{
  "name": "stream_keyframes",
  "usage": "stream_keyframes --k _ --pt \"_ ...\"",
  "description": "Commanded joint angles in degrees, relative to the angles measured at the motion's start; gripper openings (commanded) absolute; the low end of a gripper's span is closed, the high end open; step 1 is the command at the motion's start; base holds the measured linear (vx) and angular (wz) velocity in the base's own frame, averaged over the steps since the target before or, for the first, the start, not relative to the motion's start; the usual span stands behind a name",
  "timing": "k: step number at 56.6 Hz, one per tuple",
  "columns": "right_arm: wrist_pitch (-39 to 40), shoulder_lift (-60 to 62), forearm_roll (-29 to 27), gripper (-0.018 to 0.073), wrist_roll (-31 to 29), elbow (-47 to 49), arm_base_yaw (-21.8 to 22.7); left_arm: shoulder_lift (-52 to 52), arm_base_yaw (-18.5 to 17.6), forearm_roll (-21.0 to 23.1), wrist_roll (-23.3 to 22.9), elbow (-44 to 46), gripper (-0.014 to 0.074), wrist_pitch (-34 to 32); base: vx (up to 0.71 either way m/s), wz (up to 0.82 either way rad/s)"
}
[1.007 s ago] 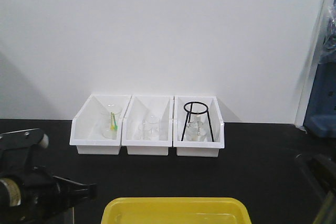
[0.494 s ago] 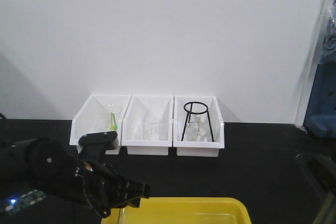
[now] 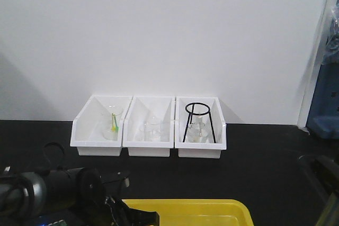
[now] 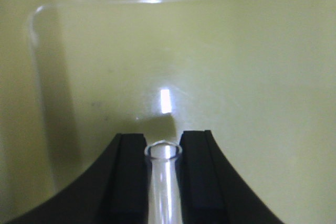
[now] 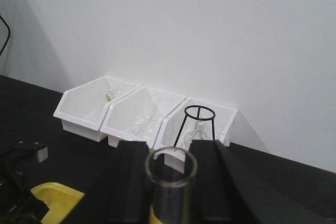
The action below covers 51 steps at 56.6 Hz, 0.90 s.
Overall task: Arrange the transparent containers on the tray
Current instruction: 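Lower the left gripper's tube into the yellow tray and release it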
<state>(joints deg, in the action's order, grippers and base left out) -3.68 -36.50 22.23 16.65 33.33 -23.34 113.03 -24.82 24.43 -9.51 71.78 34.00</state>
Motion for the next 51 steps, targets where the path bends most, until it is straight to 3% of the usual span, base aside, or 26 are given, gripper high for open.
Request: stream_keyframes --k 1,11,34,51 --pt "5.1 -0.15 0.71 -0.0011 -0.38 1.68 -0.09 -2.52 -0.17 -0.79 -0.78 1.64 0.0037 -2.08 0.0 0.0" --pt "5.1 -0.15 0.71 -0.0011 -0.38 1.68 -0.09 -2.45 -0.17 -5.33 -0.85 1.64 0.0105 -1.94 0.0 0.0" --pt "5.1 -0.15 0.71 -0.0011 -0.38 1.68 -0.09 -2.43 -0.17 -6.61 -0.91 1.64 0.0393 -2.62 0.0 0.0" --pt "5.08 -0.15 0.39 -0.0011 -0.27 1.68 -0.09 -4.73 -0.17 -9.46 -0.91 2.73 0.0426 -3.49 0.0 0.0"
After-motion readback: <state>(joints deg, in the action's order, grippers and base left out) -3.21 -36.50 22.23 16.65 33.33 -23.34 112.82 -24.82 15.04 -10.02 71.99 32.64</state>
